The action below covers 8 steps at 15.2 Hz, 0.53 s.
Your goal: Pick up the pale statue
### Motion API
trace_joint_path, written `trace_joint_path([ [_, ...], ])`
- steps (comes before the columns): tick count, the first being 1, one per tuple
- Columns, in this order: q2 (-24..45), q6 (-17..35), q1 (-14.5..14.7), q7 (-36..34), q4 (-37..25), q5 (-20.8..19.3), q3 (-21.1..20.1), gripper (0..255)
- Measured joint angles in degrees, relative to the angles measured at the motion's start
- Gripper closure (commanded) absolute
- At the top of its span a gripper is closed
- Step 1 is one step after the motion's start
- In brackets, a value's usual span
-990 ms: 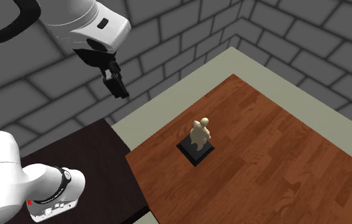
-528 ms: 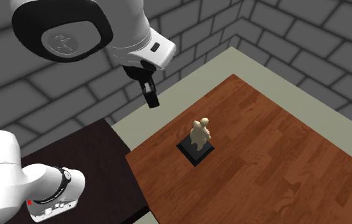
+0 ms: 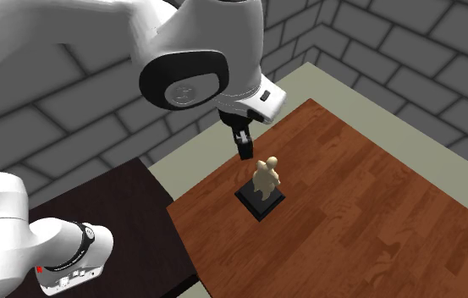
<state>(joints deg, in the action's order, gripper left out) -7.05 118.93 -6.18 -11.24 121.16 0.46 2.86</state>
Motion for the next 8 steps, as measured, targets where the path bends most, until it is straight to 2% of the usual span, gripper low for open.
trace_joint_path([
  [8, 15.2, 3.0, -2.2, -0.7, -10.8, -0.3, 2.1, 0],
])
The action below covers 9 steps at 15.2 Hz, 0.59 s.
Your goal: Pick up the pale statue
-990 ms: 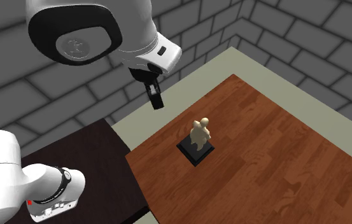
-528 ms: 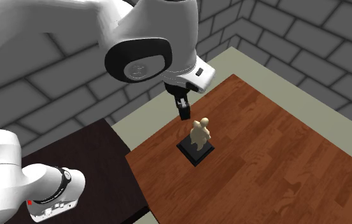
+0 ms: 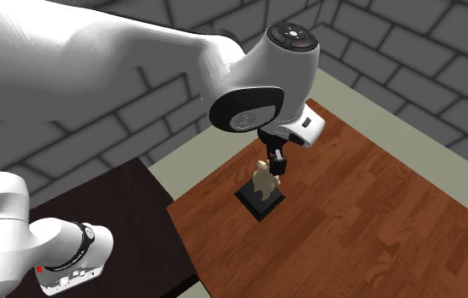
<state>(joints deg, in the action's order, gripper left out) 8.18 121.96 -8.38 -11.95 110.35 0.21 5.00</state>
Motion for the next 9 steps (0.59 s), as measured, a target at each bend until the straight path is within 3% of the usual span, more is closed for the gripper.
trace_joint_path([
  [7, 2.9, 4.6, -0.2, 0.0, 1.9, 0.2, 0.1, 0],
  [8, 3.1, 4.9, -0.2, 0.1, 1.9, 0.2, 0.1, 255],
  [9, 3.2, 5.0, -0.2, 0.1, 1.9, 0.2, 0.1, 255],
])
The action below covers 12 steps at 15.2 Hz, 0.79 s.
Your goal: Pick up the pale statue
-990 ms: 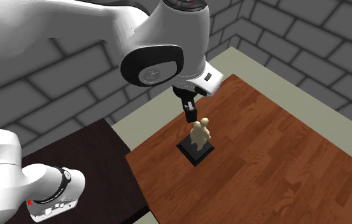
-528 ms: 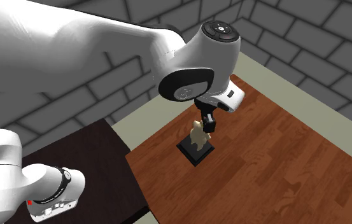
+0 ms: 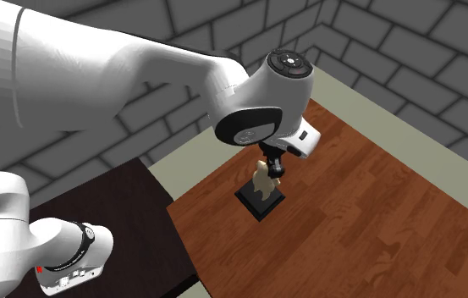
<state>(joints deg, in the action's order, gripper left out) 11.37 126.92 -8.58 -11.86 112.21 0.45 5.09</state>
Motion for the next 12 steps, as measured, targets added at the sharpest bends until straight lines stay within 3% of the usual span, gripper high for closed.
trace_joint_path([
  [12, -0.5, -1.4, 0.1, -0.2, -0.8, -0.1, 0.0, 255],
])
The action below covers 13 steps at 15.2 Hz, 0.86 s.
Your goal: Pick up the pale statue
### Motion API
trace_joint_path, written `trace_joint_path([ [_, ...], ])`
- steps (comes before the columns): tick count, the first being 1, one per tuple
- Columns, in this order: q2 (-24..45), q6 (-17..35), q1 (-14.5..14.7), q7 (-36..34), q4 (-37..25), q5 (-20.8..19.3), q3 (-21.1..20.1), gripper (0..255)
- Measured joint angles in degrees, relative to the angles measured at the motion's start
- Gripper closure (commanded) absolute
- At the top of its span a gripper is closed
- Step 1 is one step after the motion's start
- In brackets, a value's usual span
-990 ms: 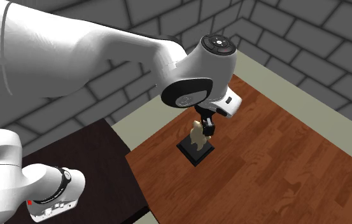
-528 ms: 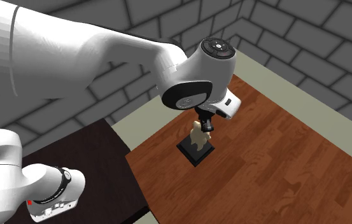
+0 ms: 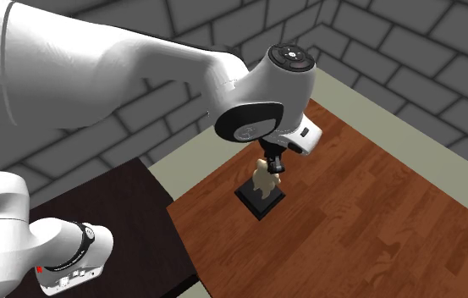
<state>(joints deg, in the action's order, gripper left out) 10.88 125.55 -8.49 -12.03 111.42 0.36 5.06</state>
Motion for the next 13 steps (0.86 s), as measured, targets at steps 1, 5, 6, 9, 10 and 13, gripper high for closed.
trace_joint_path([
  [1, -0.3, -0.6, 0.0, 0.0, -0.3, 0.0, 0.0, 255],
  [5, -1.6, -3.2, 0.0, 0.0, -1.7, -0.1, 0.1, 255],
  [6, -1.7, -4.0, 0.0, -0.1, -2.3, -0.2, 0.1, 255],
  [9, -2.5, -6.1, 0.0, 0.0, -3.6, -0.2, 0.1, 255],
  [10, -2.8, -6.9, 0.0, 0.0, -4.1, -0.3, 0.1, 255],
  [13, -3.3, -8.7, 0.1, -0.1, -5.5, -0.3, 0.1, 255],
])
